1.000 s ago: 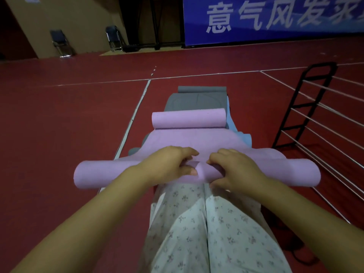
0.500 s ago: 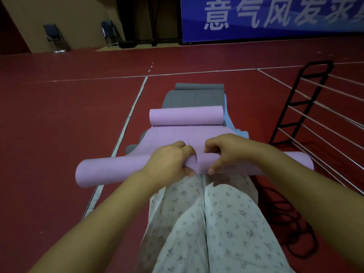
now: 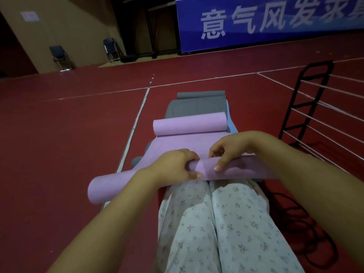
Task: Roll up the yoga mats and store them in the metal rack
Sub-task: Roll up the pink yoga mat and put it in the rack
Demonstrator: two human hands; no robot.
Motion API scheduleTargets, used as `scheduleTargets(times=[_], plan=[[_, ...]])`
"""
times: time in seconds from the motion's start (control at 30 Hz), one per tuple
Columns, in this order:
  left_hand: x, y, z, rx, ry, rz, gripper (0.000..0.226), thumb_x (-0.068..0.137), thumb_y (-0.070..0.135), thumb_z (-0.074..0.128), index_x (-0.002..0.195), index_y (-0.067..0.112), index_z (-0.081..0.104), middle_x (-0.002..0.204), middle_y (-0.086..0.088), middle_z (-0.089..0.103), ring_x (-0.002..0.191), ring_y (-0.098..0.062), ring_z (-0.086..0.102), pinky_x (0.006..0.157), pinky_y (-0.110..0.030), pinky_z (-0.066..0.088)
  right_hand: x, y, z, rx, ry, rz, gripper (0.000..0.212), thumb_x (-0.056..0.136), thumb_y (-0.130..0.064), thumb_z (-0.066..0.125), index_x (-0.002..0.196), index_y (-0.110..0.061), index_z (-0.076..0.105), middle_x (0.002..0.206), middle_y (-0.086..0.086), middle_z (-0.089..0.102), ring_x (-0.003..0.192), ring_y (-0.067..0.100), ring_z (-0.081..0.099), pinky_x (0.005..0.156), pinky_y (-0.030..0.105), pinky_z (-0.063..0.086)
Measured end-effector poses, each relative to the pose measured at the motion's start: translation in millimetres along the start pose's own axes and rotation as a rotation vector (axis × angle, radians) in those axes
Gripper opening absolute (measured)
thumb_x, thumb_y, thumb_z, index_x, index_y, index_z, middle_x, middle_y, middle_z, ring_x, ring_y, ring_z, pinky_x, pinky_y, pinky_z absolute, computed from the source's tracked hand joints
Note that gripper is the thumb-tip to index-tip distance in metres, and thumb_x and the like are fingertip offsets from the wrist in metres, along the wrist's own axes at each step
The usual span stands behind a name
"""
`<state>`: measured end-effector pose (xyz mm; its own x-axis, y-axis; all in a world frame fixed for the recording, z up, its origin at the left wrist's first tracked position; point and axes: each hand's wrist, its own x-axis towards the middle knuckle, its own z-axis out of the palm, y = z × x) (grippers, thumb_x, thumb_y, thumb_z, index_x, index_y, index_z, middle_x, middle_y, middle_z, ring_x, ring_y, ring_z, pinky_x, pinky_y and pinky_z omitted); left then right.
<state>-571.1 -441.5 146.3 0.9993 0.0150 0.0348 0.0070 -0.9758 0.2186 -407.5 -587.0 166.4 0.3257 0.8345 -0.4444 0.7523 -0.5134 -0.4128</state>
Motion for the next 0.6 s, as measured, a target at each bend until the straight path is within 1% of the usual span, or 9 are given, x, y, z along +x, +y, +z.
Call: scheduleTargets(times=[0.07,0.1,0.17,0.23,0.33,0.37,0.43,0.53,0.6], plan=[[-2,1,4,0.035,0.010,0.014,0.058,0.071,0.051,0.075,0.117,0.023,0.054,0.110,0.004,0.058,0.098,-0.016,0.055,0.080,-0.028,0.042,-1,0,0,-0.006,0.002,-0.010,0.024,0.073,-0.042,0.078,0.091,-0.036,0.064,0.091,-0.012,0.063,0.088,0.009,0.059,0.084,0.028,0.050],[-1,1,6,0.040,0.016,0.014,0.059,0.068,0.049,0.077,0.116,0.022,0.054,0.109,0.003,0.057,0.098,-0.017,0.056,0.080,-0.030,0.043,-2,-1,1,-0.023,0.008,-0.012,0.025,0.073,-0.043,0.078,0.092,-0.037,0.063,0.092,-0.012,0.063,0.089,0.009,0.059,0.087,0.029,0.049],[1,0,7,0.028,0.029,0.011,0.058,0.067,0.045,0.079,0.113,0.021,0.055,0.107,0.002,0.058,0.098,-0.019,0.056,0.079,-0.032,0.043,-5,-1,3,-0.045,0.037,-0.009,0.027,0.074,-0.044,0.077,0.096,-0.038,0.062,0.098,-0.012,0.063,0.093,0.009,0.059,0.089,0.027,0.048],[3,-2,5,0.005,0.030,0.014,0.055,0.068,0.045,0.079,0.112,0.021,0.056,0.107,0.003,0.058,0.098,-0.019,0.056,0.078,-0.030,0.041,-13,-3,9,-0.028,0.103,-0.027,0.032,0.075,-0.041,0.077,0.104,-0.037,0.063,0.105,-0.012,0.065,0.098,0.009,0.060,0.090,0.025,0.047],[5,-4,5,-0.021,0.024,0.015,0.053,0.069,0.047,0.078,0.111,0.021,0.057,0.105,0.003,0.059,0.097,-0.018,0.056,0.076,-0.028,0.040,-28,-6,23,-0.095,0.323,-0.093,0.048,0.075,-0.037,0.076,0.120,-0.030,0.061,0.118,-0.012,0.062,0.107,0.008,0.057,0.095,0.026,0.044],[6,-4,5,-0.027,0.023,0.013,0.052,0.069,0.047,0.078,0.110,0.022,0.057,0.105,0.004,0.060,0.096,-0.018,0.056,0.077,-0.029,0.041,-34,-8,29,-0.166,0.402,-0.104,0.053,0.075,-0.036,0.075,0.125,-0.030,0.058,0.123,-0.013,0.059,0.112,0.007,0.053,0.096,0.026,0.042],[7,-6,7,-0.035,0.023,0.008,0.050,0.069,0.047,0.078,0.108,0.023,0.058,0.103,0.004,0.061,0.095,-0.019,0.057,0.078,-0.030,0.043,-41,-7,44,-0.307,0.511,-0.133,0.061,0.073,-0.041,0.074,0.129,-0.030,0.053,0.126,-0.012,0.053,0.115,0.010,0.049,0.095,0.028,0.040],[7,-8,7,-0.060,0.013,-0.008,0.048,0.069,0.047,0.078,0.107,0.025,0.058,0.102,0.005,0.062,0.093,-0.017,0.058,0.079,-0.030,0.045,-36,2,73,-0.308,0.647,-0.181,0.072,0.062,-0.044,0.077,0.127,-0.022,0.056,0.122,-0.002,0.057,0.110,0.021,0.055,0.089,0.038,0.046],[9,-7,5,-0.086,0.002,-0.019,0.044,0.068,0.044,0.078,0.104,0.026,0.059,0.099,0.006,0.062,0.092,-0.017,0.057,0.078,-0.030,0.045,-28,7,89,-0.311,0.798,-0.208,0.074,0.050,-0.042,0.076,0.118,-0.019,0.061,0.113,0.003,0.064,0.099,0.027,0.063,0.080,0.042,0.053]])
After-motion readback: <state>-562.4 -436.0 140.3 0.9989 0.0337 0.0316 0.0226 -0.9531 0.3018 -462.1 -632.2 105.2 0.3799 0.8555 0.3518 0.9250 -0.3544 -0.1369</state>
